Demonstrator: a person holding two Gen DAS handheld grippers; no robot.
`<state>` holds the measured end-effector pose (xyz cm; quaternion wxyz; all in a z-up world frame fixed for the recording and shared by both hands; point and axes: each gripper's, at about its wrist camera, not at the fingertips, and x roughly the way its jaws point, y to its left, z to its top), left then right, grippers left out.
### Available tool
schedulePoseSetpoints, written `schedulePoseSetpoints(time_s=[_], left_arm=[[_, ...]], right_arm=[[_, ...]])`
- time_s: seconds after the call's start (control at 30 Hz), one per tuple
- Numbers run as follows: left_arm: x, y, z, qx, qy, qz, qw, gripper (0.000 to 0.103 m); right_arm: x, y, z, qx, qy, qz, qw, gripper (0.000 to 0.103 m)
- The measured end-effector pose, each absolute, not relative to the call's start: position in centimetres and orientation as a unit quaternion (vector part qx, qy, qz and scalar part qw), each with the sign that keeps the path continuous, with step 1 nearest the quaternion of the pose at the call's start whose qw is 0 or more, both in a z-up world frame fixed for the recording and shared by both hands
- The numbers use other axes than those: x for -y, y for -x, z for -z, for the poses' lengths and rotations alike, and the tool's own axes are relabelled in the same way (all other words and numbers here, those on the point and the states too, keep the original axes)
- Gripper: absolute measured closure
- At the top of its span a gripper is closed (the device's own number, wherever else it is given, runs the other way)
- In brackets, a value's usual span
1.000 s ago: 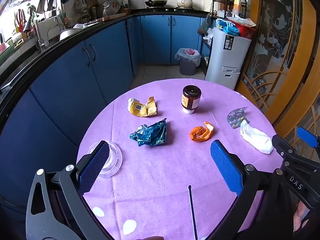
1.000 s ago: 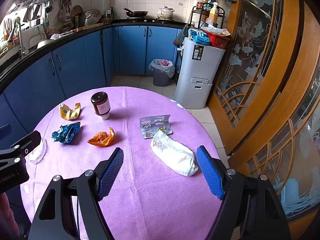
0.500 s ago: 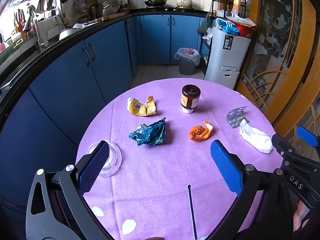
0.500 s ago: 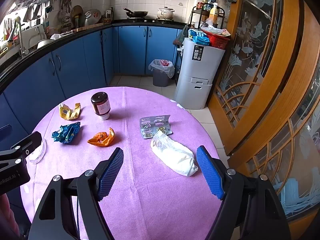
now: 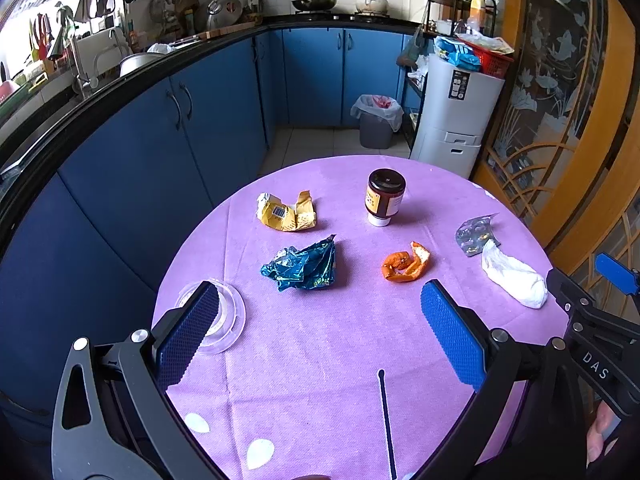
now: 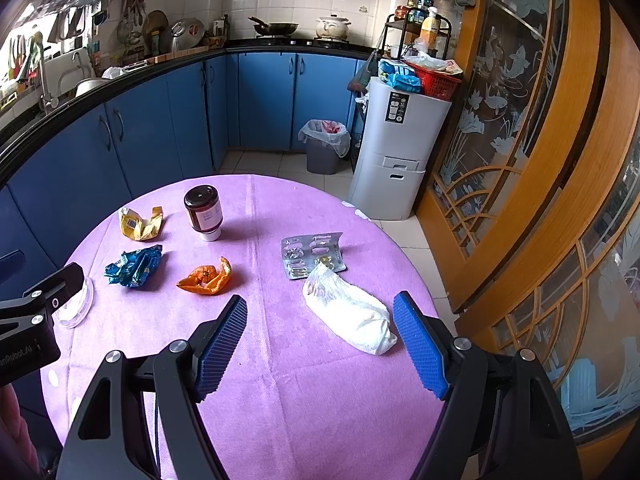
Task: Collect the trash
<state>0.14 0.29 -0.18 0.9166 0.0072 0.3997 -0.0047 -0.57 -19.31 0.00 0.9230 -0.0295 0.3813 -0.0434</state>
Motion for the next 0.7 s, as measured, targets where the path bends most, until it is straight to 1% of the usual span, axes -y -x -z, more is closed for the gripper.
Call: schedulePoseSetpoints(time_s=[0.7], left_arm=[[-0.36,-0.19,0.08,-0.401,-0.006,0.006,0.916,0.003]], right_arm=[[19.2,0.49,-0.11,-0.381,0.031,0.044,0.923,0.029]])
